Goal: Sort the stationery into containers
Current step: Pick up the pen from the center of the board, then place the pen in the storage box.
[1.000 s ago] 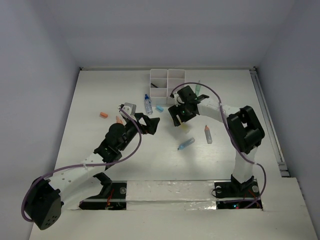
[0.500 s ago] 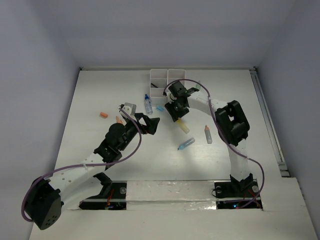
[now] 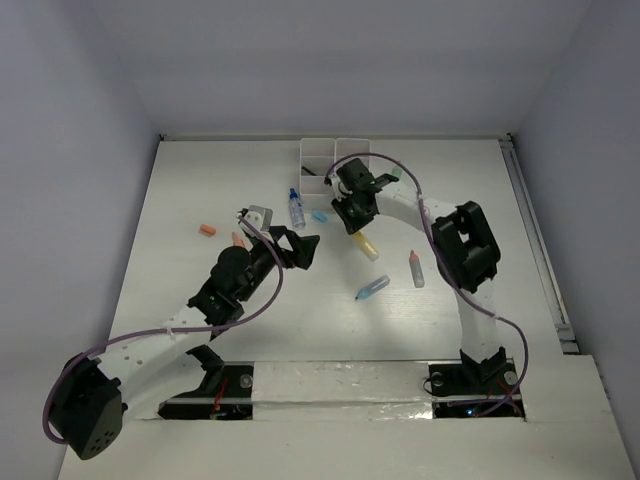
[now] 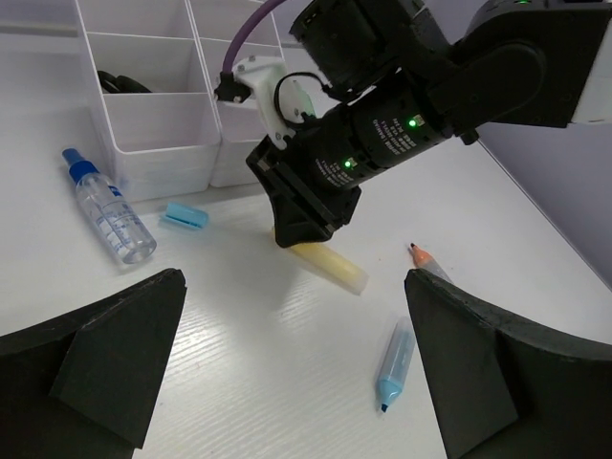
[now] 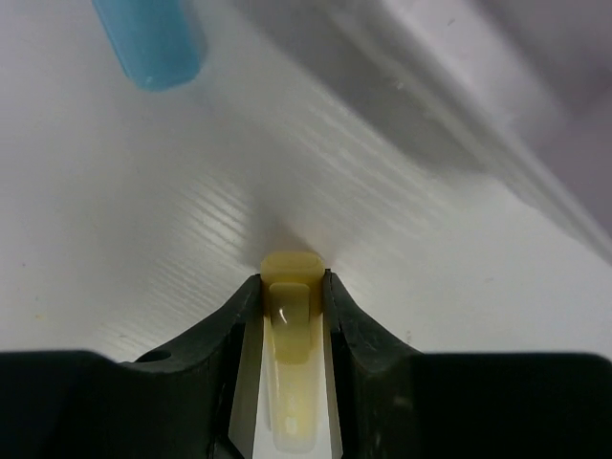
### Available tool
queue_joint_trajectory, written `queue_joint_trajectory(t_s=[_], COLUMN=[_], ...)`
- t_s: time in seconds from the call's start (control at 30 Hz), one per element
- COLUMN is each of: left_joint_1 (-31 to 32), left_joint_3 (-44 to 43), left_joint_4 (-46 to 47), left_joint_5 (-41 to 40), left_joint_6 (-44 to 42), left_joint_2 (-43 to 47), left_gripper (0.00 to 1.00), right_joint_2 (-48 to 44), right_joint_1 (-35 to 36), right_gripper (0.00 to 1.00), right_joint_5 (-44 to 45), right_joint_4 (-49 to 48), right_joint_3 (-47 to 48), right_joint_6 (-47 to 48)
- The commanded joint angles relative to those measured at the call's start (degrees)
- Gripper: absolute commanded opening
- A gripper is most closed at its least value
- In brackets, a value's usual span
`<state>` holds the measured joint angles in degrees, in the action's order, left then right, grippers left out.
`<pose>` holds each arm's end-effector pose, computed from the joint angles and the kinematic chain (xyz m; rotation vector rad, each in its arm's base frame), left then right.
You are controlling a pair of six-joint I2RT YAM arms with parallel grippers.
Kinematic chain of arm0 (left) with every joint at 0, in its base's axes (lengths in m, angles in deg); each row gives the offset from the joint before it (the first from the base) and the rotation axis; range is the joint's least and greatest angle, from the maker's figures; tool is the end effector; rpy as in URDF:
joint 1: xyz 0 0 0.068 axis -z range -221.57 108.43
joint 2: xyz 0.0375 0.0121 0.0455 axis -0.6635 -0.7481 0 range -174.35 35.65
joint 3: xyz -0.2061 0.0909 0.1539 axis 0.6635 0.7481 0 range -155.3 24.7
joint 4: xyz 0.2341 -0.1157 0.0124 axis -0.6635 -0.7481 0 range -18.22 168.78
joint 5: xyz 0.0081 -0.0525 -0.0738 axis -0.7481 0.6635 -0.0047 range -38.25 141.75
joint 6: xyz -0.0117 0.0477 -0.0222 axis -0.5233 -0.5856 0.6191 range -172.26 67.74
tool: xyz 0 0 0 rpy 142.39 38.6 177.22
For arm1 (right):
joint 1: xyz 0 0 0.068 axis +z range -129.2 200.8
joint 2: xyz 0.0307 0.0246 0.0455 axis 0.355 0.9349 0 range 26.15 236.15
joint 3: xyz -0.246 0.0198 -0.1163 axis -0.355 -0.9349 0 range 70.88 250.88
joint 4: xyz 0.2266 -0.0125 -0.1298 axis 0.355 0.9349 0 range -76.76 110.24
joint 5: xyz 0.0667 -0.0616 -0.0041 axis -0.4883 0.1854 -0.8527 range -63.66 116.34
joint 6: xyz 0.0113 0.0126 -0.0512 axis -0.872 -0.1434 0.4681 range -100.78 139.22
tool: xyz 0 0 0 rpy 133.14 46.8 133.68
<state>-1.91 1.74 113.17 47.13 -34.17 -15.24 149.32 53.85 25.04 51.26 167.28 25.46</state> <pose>0.1611 -0.1297 0.2690 0.2145 1.4890 -0.7594 0.3826 0.2498 0.1785 -0.9190 2.5533 0.1706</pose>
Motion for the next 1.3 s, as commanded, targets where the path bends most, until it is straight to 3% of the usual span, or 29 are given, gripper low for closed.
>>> queue_joint_trajectory(t_s=[0.0,0.23,0.33,0.53,0.8,1.27], left_joint_1=[0.16,0.16,0.16,0.16,0.16,0.16], left_joint_3=[-0.15,0.02,-0.24,0.02,-0.15,-0.33], left_joint_4=[1.56,1.73,1.47,1.82,1.99,2.61], left_joint_5=[-0.39,-0.74,-0.65,-0.39,-0.39,-0.21], left_joint_6=[0.11,0.19,0.19,0.46,0.46,0.28], left_joint_2=[0.18,0.01,-0.35,-0.26,-1.49,-3.42], left_gripper=[0.99,0.99,0.99,0.99,0.99,0.99], right_joint_2=[-9.85,-22.71,-22.11,-16.13,-10.41,-3.38], right_joint_1=[0.16,0.16,0.16,0.16,-0.36,-2.56], right_gripper=[0.02,0.00,0.00,0.00,0.00,0.00], right_joint_5=[3.23,7.52,14.54,23.43,27.93,28.28], right_joint_4=[-11.89,-45.08,-57.81,-77.36,-90.92,-94.01], right_joint_3=[-2.52,-13.25,-15.18,-13.79,-14.39,-16.15], right_joint_6=[0.18,-6.50,-9.75,-6.94,-3.87,-6.15])
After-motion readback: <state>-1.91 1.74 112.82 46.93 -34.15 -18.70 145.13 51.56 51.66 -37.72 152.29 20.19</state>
